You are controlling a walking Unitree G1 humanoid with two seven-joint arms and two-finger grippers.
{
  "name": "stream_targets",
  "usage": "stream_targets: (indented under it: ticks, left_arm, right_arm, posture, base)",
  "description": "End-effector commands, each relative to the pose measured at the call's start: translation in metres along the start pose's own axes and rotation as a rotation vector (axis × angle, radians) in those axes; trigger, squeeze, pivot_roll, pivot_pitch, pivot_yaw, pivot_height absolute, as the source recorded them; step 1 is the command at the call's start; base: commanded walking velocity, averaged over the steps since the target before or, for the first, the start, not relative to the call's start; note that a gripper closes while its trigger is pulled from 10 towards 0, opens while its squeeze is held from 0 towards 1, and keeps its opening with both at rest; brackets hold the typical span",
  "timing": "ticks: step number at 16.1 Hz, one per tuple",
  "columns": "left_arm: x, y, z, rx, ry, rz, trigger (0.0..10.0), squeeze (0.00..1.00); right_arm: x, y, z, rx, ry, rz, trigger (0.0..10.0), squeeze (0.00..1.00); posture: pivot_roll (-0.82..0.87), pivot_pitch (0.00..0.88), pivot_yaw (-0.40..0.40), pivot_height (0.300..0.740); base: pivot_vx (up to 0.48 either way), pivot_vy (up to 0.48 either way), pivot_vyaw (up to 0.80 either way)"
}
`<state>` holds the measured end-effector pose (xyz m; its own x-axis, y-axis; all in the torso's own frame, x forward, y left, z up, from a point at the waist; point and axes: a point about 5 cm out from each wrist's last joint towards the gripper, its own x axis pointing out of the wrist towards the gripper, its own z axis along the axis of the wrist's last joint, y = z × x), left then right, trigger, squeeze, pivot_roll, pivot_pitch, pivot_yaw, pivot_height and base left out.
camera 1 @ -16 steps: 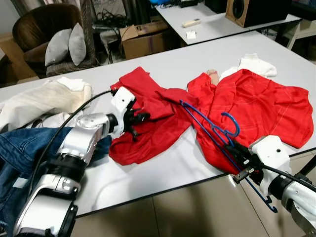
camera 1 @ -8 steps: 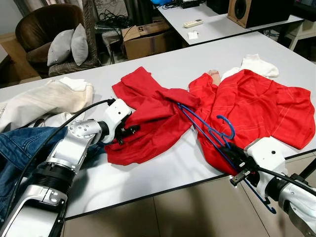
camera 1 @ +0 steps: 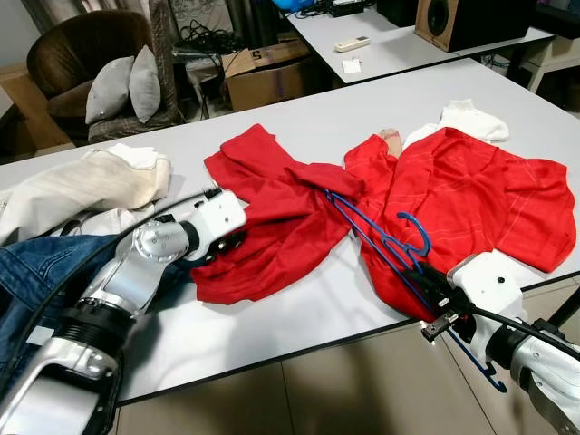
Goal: Hang hanger
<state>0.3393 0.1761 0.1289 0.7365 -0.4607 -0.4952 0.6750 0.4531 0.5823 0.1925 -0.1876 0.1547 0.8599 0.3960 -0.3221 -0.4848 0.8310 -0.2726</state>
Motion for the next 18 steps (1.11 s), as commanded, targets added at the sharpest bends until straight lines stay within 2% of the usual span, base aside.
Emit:
stream_targets:
  ticks: [1,2,3,4,6,9,11,16,18]
  left_arm:
    - [-0.004,0.006,-0.001,0.042,0.018,0.024,8.1,0.0]
    - [-0.005,0.006,-0.003,0.057,0.03,0.031,4.0,0.0]
    - [-0.006,0.006,-0.005,0.058,0.039,0.04,2.8,0.0]
    - [-0.006,0.006,-0.006,0.061,0.048,0.046,0.0,0.0]
    - [-0.006,0.008,-0.011,0.069,0.08,0.061,0.0,0.0]
    - [-0.001,-0.002,-0.018,0.04,0.099,0.022,0.0,0.0]
    - [0.005,-0.007,-0.023,0.02,0.122,0.042,0.0,0.0]
    - [0.007,0.001,-0.034,-0.003,0.221,0.135,0.0,0.0]
    - [0.009,0.004,-0.032,-0.059,0.194,0.158,0.0,0.0]
  right_arm:
    - [-0.001,0.002,0.003,-0.012,-0.011,0.007,10.0,0.0]
    - [-0.001,0.002,0.003,-0.012,-0.012,0.004,10.0,0.0]
    - [-0.001,0.001,0.003,-0.012,-0.013,0.004,10.0,0.0]
    - [0.0,0.001,0.003,-0.013,-0.014,0.005,10.0,0.0]
    - [0.002,0.0,0.004,-0.016,-0.018,0.009,10.0,0.0]
    - [0.004,-0.001,0.005,-0.018,-0.022,0.011,10.0,0.0]
    - [0.005,-0.001,0.005,-0.02,-0.024,0.013,10.0,0.0]
    - [0.005,-0.002,0.006,-0.022,-0.026,0.01,10.0,0.0]
    - [0.005,-0.003,0.007,-0.023,-0.028,0.007,10.0,0.0]
  posture:
    - [-0.16,0.0,0.192,0.74]
    - [-0.16,0.0,0.192,0.74]
    - [-0.16,0.0,0.189,0.74]
    - [-0.16,0.0,0.187,0.74]
    - [-0.15,0.0,0.181,0.74]
    - [-0.15,0.0,0.178,0.74]
    - [-0.15,0.0,0.178,0.74]
    - [-0.16,0.0,0.18,0.74]
    - [-0.16,0.0,0.18,0.74]
  base:
    - [0.0,0.0,0.0]
    - [0.0,0.0,0.0]
    - [0.0,0.0,0.0]
    - [0.0,0.0,0.0]
    - [0.0,0.0,0.0]
    - [0.0,0.0,0.0]
    - [0.0,0.0,0.0]
    - [0.0,0.0,0.0]
    - [0.0,0.0,0.0]
